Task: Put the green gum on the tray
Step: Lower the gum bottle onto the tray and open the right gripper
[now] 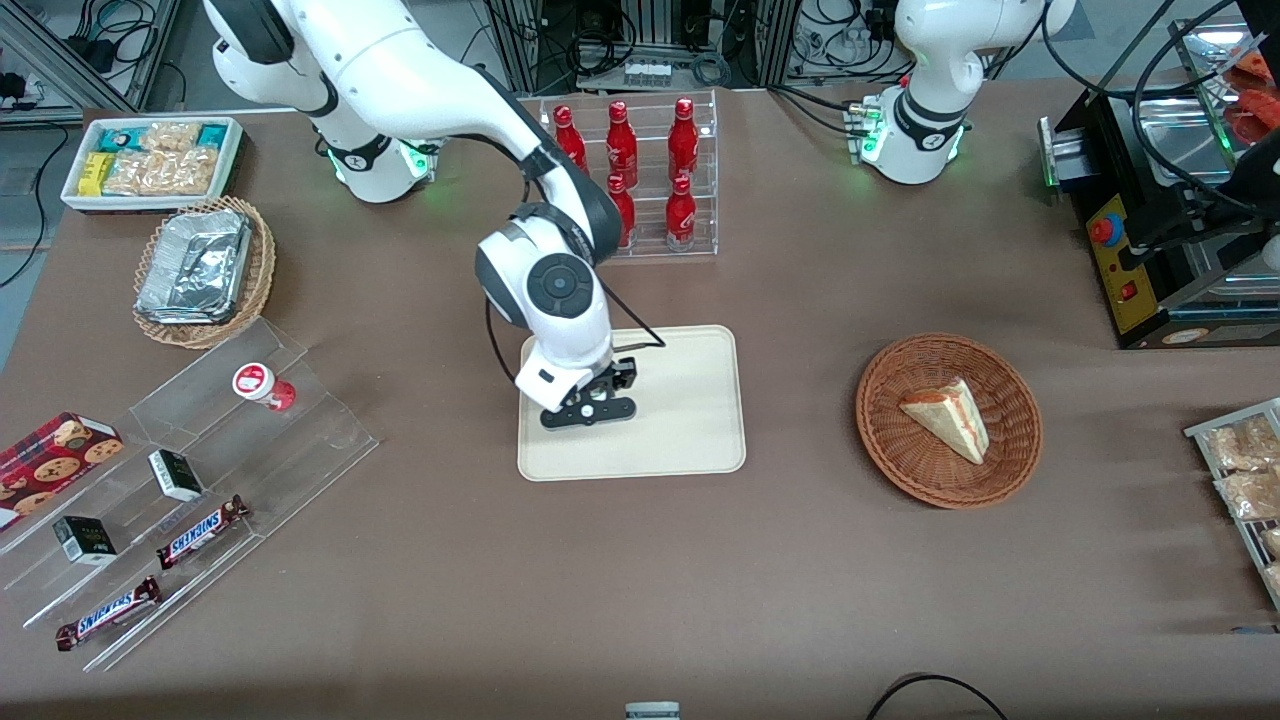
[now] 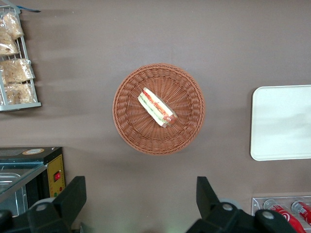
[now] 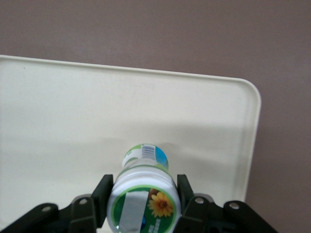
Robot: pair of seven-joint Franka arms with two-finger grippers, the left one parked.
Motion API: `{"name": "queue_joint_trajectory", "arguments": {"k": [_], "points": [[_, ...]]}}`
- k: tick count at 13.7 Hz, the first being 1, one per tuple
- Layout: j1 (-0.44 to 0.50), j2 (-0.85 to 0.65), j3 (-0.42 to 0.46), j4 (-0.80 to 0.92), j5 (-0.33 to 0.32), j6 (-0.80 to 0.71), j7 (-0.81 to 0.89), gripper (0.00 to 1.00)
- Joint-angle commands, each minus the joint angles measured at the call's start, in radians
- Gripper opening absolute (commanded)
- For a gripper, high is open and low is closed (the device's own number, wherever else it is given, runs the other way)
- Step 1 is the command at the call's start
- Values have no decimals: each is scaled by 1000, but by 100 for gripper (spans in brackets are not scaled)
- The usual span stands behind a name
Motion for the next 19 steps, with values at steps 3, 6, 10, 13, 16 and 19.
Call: {"name": "queue_joint_trajectory", "arguments": {"k": [3,6,10,13,16,19], "points": [[29,82,-10,89,19,28,66,0],[46,108,-11,100,18,40,89,0],[55,137,-13,108,13,48,91,0],[55,146,-14,108,9,48,89,6],[55,151,-14,108,7,60,89,100],[60,152,-14,108,-16,60,85,100]]}}
